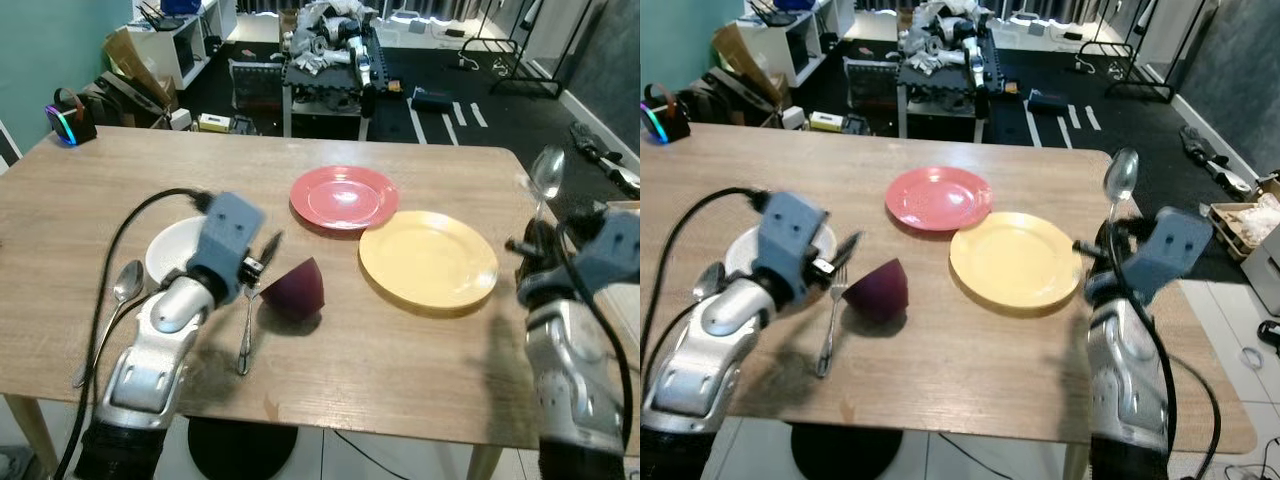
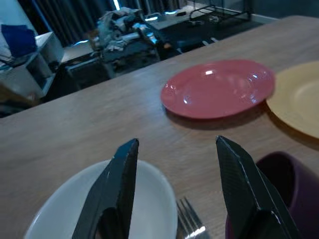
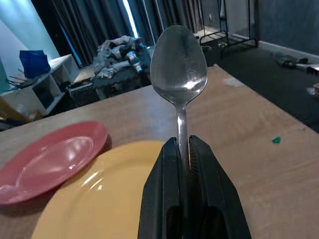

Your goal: Setting the table

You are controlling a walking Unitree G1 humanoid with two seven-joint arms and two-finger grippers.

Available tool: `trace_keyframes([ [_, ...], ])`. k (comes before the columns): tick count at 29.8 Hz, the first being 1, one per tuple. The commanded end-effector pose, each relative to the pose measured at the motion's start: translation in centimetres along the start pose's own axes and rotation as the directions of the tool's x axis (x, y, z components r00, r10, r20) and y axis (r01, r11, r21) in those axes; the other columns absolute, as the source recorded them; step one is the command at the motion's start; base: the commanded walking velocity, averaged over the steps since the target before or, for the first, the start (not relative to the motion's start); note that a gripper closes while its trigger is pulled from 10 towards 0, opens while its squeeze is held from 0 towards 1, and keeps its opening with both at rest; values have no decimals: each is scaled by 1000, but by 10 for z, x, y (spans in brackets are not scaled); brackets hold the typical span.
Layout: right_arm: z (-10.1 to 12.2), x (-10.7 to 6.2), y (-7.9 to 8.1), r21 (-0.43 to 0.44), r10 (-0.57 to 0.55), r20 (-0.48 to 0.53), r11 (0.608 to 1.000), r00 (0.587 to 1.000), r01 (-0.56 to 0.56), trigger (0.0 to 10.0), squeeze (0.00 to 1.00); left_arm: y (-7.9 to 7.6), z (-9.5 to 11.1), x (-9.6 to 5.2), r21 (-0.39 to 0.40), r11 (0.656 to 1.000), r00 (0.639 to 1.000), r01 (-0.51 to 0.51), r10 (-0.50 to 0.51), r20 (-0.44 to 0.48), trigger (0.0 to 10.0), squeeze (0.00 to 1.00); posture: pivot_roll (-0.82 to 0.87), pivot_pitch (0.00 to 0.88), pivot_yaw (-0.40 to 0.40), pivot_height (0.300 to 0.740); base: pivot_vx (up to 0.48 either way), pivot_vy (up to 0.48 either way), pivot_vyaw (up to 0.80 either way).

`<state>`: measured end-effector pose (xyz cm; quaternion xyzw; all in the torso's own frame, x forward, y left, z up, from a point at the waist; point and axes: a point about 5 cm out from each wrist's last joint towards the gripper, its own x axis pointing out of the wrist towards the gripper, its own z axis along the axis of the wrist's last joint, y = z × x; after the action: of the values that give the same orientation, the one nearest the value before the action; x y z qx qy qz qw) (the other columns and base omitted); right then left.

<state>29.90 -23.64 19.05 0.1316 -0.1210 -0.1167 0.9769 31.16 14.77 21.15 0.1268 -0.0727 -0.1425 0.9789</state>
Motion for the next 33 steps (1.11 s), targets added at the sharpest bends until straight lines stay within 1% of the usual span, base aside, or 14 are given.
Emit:
trace_keyframes([
  [1, 5, -2, 3, 9, 20, 18, 1000, 1000, -21, 10000, 0, 1, -4, -4, -18, 1000, 1000, -12, 11, -19, 10000, 0, -29, 0, 72, 740, 0, 0, 0],
  [2, 3, -10, 5, 13, 58, 16, 998, 998, -59, 10000, 0, 2, -5, -8, -24, 999, 999, -30, 29, -29, 10000, 0, -35, 0, 79, 740, 0, 0, 0],
  [5, 3, -16, 8, 14, 100, 18, 995, 995, -100, 10000, 0, 2, -3, -11, -19, 999, 999, -31, 30, -26, 10000, 0, -39, 0, 85, 740, 0, 0, 0],
  [6, 3, -21, 12, 37, 156, 18, 987, 988, -156, 10000, 0, 0, 1, -12, -9, 1000, 1000, -24, 24, -8, 10000, 0, -41, 0, 88, 740, 0, 0, 0],
  [7, 3, -21, 12, 37, 156, 18, 987, 988, -156, 10000, 0, 0, 1, -12, -9, 1000, 1000, -24, 24, -8, 10000, 0, -41, 0, 88, 740, 0, 0, 0],
  [10, 2, -23, 30, 96, 306, 17, 947, 952, -306, 10000, 0, -8, 14, -9, 37, 999, 998, 21, -23, 60, 10000, 0, -47, 0, 94, 740, 0, 0, 0],
  [11, 2, -23, 30, 96, 306, 17, 947, 952, -306, 10000, 0, -8, 14, -9, 37, 999, 998, 21, -23, 60, 10000, 0, -47, 0, 94, 740, 0, 0, 0],
  [12, 1, -23, 36, 108, 344, 12, 933, 939, -343, 10000, 0, -10, 15, -9, 39, 999, 998, 28, -30, 61, 10000, 0, -47, 0, 94, 740, 0, 0, 0],
  [13, 1, -23, 36, 108, 344, 12, 933, 939, -343, 10000, 0, -10, 15, -9, 39, 999, 998, 28, -30, 61, 10000, 0, -47, 0, 94, 740, 0, 0, 0],
  [14, 0, -23, 42, 123, 382, 2, 917, 924, -379, 10000, 0, -12, 14, -11, 49, 998, 998, 31, -34, 58, 10000, 0, -41, 0, 89, 740, 0, 0, 0],
  [15, 0, -23, 42, 123, 382, 2, 917, 924, -379, 10000, 0, -12, 14, -11, 49, 998, 998, 31, -34, 58, 10000, 0, -41, 0, 89, 740, 0, 0, 0],
  [16, -2, -22, 47, 132, 408, -5, 905, 913, -404, 10000, 0, -12, 14, -12, 43, 999, 998, 25, -27, 55, 10000, 0, -37, 0, 85, 740, 0, 0, 0],
  [19, -6, -20, 53, 146, 421, -18, 898, 907, -414, 10000, 0, -13, 13, -15, 33, 999, 999, -2, 0, 49, 10000, 0, -24, 0, 73, 740, 0, 0, 0],
  [33, -9, -18, 48, 149, 394, -27, 910, 919, -386, 10000, 0, -16, 14, -12, -13, 1000, 998, -27, 27, 52, 10000, 0, -34, 0, 85, 740, 0, 0, 0],
])
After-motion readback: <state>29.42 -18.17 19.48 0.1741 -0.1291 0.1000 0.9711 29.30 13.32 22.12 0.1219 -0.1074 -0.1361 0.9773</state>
